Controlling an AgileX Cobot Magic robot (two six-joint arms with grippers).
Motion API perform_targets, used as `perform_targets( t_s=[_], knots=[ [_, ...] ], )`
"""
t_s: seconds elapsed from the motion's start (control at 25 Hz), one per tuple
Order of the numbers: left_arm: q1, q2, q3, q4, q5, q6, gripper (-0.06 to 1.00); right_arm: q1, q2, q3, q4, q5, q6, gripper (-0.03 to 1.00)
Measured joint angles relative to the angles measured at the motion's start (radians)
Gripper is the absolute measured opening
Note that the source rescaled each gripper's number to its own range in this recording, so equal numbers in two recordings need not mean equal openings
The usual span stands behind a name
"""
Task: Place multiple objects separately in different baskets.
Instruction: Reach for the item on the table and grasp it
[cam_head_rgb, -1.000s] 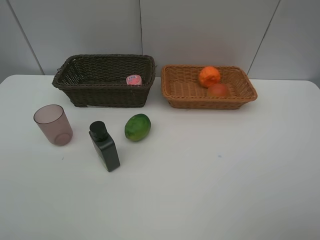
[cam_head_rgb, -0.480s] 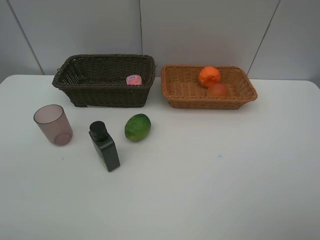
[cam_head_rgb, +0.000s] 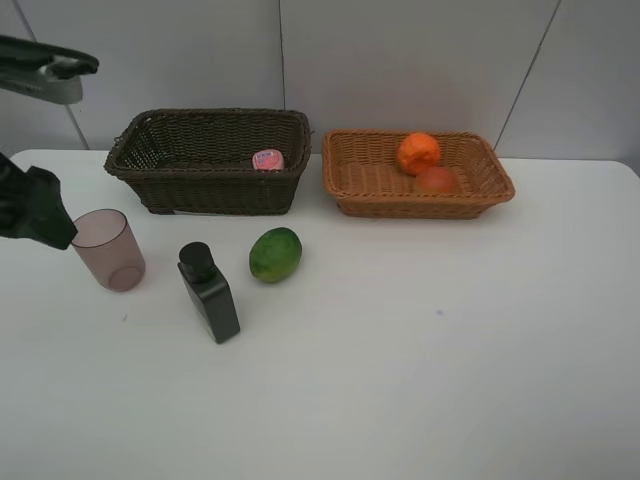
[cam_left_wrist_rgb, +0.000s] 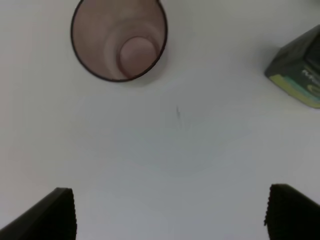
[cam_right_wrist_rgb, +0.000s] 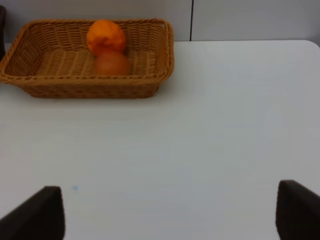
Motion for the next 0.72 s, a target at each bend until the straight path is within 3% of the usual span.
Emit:
perform_targets(
  t_s=[0.48, 0.72],
  knots=[
    [-0.188, 0.256, -0.22, 0.045, 0.001, -0.127, 0.98, 0.0, 0.0, 0.0, 0.0, 0.0, 0.0, 0.87],
    [-0.276, 0.323, -0.274, 0.015, 0.006, -0.337, 0.98, 0.0, 0.0, 0.0, 0.0, 0.0, 0.0, 0.87]
  ],
)
